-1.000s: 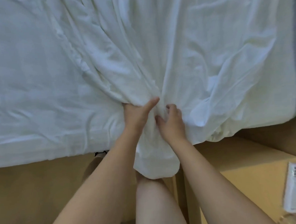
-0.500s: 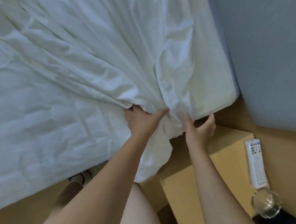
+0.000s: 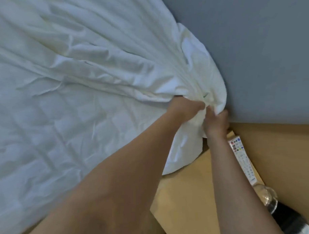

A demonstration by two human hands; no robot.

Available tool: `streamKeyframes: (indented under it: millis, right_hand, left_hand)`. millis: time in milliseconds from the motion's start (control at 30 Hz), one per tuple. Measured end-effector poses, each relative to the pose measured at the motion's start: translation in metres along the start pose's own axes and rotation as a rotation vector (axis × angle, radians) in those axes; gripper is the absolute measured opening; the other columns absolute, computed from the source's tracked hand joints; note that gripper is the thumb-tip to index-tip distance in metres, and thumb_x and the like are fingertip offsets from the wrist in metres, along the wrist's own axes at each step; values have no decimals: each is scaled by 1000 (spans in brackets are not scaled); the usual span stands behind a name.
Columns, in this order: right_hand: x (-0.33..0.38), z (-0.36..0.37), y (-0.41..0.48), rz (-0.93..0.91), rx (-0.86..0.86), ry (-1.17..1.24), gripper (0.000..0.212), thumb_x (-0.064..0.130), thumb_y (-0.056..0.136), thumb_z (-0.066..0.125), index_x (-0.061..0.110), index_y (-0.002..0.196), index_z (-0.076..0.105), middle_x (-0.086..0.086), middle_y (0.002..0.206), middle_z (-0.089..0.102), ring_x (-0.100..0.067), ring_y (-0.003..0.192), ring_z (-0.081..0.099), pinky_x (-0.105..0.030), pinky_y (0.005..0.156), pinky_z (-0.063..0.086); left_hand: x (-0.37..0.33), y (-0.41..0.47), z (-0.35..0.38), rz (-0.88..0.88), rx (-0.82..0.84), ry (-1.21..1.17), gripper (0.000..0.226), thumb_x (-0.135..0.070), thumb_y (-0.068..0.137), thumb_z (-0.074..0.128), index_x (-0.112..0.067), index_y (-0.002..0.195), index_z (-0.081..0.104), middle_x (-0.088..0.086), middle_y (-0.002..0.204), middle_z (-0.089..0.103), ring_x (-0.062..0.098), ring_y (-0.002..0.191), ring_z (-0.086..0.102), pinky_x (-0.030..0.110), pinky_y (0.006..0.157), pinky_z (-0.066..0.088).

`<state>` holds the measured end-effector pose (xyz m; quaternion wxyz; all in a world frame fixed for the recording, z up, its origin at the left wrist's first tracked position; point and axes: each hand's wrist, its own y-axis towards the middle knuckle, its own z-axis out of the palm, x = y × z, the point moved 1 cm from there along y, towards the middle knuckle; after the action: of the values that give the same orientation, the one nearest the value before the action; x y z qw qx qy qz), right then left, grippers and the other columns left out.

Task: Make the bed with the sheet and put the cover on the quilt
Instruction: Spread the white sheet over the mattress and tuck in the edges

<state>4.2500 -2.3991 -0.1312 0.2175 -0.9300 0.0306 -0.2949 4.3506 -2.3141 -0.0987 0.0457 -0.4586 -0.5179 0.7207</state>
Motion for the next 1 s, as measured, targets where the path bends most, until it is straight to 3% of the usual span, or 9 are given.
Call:
streamKeyframes:
  millis: [100, 200, 267, 400, 533, 633, 733, 833, 1000]
  right_hand:
    - [-13, 3, -21, -142, 84, -21, 70, 47, 84, 61, 21, 142, 33, -8, 144, 37, -28, 133, 33, -46, 109, 32]
    - [-28, 18, -52, -461, 206, -246, 83, 51, 83, 63, 32, 149, 17, -4, 156, 15, -23, 142, 13, -39, 110, 22]
    - [-42, 33, -61, -564, 290, -478, 78, 38, 88, 61, 32, 150, 14, -9, 156, 11, -30, 141, 15, -44, 109, 27]
    - [-48, 41, -54, -235, 230, -329, 67, 16, 95, 49, 27, 150, 14, -10, 150, 22, -32, 131, 35, -43, 101, 39]
    - [-34, 47, -97, -350, 267, -411, 68, 12, 90, 52, 12, 148, 17, -12, 149, 23, -31, 132, 28, -39, 103, 34]
    - [-41, 51, -153, -628, 544, -673, 50, 18, 92, 48, 9, 139, 35, -13, 145, 30, -31, 134, 24, -41, 108, 29]
    - [-52, 53, -216, -774, 867, -805, 52, 20, 93, 47, 8, 141, 34, -12, 144, 35, -31, 132, 30, -40, 108, 30]
    - [-61, 56, -279, -821, 1109, -884, 58, 22, 94, 46, 12, 147, 23, -9, 146, 33, -27, 132, 35, -37, 105, 36]
    - [-80, 67, -395, -1133, 1256, -1197, 43, 26, 95, 43, 13, 136, 42, -7, 134, 49, -24, 119, 48, -36, 95, 42]
  left_hand:
    - [32, 1, 1, -75, 50, 52, 87, -50, 66, 75, -16, 138, 41, -3, 134, 50, 20, 125, 47, 32, 99, 42]
    - [73, -5, -28, -147, 13, -108, 58, -50, 80, 65, -17, 126, 50, -3, 123, 54, 15, 113, 53, 27, 87, 38]
    - [102, -15, -52, -237, -27, -196, 38, -47, 87, 58, -20, 113, 53, 0, 111, 59, 14, 101, 57, 30, 86, 39]
    - [149, -39, -92, -346, -90, -169, 24, -35, 92, 56, -17, 108, 59, 0, 94, 66, 19, 97, 60, 32, 84, 43]
    - [174, -74, -117, -396, -107, 46, 14, -29, 94, 54, -16, 92, 57, 3, 88, 61, 16, 76, 56, 25, 64, 43]
    - [187, -114, -143, -342, -82, 420, 16, -26, 94, 53, -11, 94, 56, 6, 88, 58, 21, 80, 53, 27, 64, 39]
    - [203, -163, -177, -319, -112, 630, 31, -31, 93, 52, -10, 116, 56, 9, 118, 58, 27, 109, 53, 29, 84, 41]
    - [231, -221, -213, -333, -230, 552, 36, -33, 94, 50, -12, 123, 53, 8, 126, 56, 27, 114, 52, 28, 85, 39]
    - [316, -343, -253, -356, -501, 270, 32, -32, 92, 51, -9, 113, 58, 10, 118, 61, 26, 106, 55, 30, 81, 40]
